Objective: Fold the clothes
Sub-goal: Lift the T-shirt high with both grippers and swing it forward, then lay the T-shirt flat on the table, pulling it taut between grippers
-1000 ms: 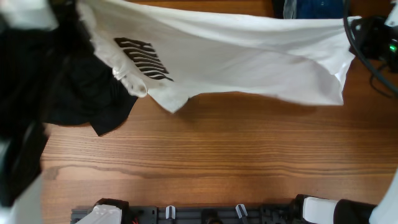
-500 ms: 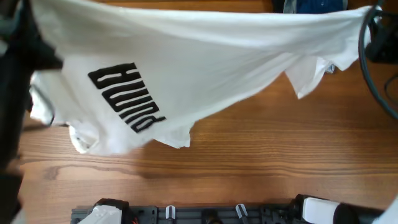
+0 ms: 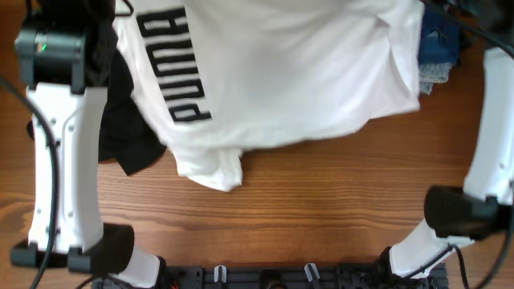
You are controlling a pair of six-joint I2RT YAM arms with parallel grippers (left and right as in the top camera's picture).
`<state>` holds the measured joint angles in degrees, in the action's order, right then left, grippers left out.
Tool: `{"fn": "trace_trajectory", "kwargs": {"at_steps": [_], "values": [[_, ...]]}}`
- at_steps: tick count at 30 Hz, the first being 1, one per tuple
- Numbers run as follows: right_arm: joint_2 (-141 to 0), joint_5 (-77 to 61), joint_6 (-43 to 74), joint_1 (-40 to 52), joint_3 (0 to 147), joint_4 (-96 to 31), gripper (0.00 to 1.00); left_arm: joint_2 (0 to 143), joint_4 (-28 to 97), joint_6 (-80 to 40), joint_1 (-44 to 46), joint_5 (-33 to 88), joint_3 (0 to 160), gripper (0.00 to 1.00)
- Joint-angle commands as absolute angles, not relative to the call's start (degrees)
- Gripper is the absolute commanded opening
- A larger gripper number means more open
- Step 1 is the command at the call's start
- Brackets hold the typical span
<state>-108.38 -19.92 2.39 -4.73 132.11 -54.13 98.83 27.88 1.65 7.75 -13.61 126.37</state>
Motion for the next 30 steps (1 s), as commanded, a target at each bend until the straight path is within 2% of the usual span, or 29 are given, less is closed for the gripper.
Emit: {"fn": "trace_trajectory", "kwargs": {"at_steps": [1, 6, 12, 18, 23, 30], "values": [[-110.56, -20.84, 4.16, -3.31, 132.53, -47.48, 0.04, 99.98, 18.72, 7.73, 6.42, -15.09, 126.89, 0.04], [-110.10, -20.84, 4.67, -3.11, 132.55, -39.62, 0.04, 99.79, 12.51, 11.97, 6.63, -14.79, 129.36, 0.04], [-110.28, -20.88, 4.01, -2.94, 132.51, -39.24, 0.04, 99.85, 19.09, 12.47, 6.63, -12.91, 132.99, 0.04], [-114.76, -21.04, 0.97, -1.76, 131.13, -44.21, 0.04, 103.28, 34.63, 11.86, 6.57, -12.93, 132.99, 0.04], [-118.56, -21.08, -0.49, -1.45, 131.13, -50.76, 0.04, 107.07, 50.78, 6.46, 6.57, -12.67, 132.99, 0.04], [-118.39, -21.06, -2.22, -1.48, 131.13, -70.22, 0.04, 108.44, 71.50, -2.79, 6.57, -8.51, 132.99, 0.04]]}}
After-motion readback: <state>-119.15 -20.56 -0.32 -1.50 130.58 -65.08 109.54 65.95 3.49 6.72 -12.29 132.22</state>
